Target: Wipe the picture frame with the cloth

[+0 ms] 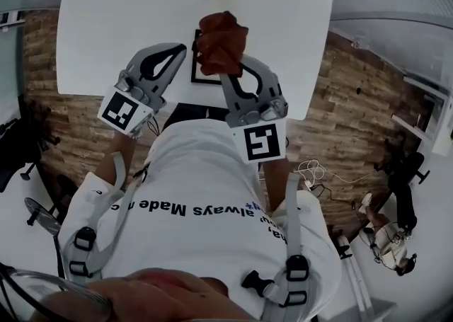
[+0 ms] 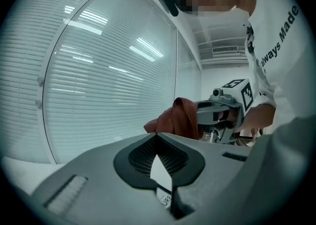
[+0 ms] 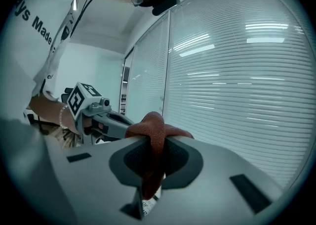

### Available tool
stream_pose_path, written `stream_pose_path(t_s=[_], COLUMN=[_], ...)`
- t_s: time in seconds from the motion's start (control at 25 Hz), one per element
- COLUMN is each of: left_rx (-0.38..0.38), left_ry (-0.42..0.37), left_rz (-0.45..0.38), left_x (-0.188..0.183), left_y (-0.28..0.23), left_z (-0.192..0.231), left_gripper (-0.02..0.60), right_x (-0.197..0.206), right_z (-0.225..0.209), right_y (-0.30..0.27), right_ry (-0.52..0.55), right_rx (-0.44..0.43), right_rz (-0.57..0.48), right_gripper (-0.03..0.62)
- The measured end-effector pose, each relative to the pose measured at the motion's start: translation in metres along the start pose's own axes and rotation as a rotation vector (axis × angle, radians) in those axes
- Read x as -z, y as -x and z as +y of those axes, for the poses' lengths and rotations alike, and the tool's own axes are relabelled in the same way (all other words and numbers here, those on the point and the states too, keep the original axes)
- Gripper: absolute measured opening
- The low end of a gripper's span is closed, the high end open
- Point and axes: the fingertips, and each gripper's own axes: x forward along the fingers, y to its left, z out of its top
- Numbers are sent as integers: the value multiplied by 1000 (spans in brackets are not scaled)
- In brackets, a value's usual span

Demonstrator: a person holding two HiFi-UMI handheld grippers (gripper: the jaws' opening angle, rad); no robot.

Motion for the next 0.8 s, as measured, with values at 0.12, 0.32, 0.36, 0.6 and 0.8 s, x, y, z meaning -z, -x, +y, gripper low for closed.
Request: stream_pose_path(t_s=[0.12,0.32,0.36,0.6,0.8], left_rx=[-15,-24,-16,10,-9], left_ry=[-10,5,-8,-30,-49], left_rz=[32,156,167,322,445], left_x=[40,109,122,205,262], left_y=[-11,-29,-34,-55,-62], left_z=[19,35,38,41,47], left_gripper=[3,3,3,3,3], right_x=[35,106,120,200,256], right_z=[4,16,18,43,57], right_y=[-25,-65,-73,-106,-141], right_ry=[46,121,132,187,308], right_rx=[-50,-150,-170,-274,-336], right_rz=[62,143,154,275,390], right_gripper=[15,15,15,15,15])
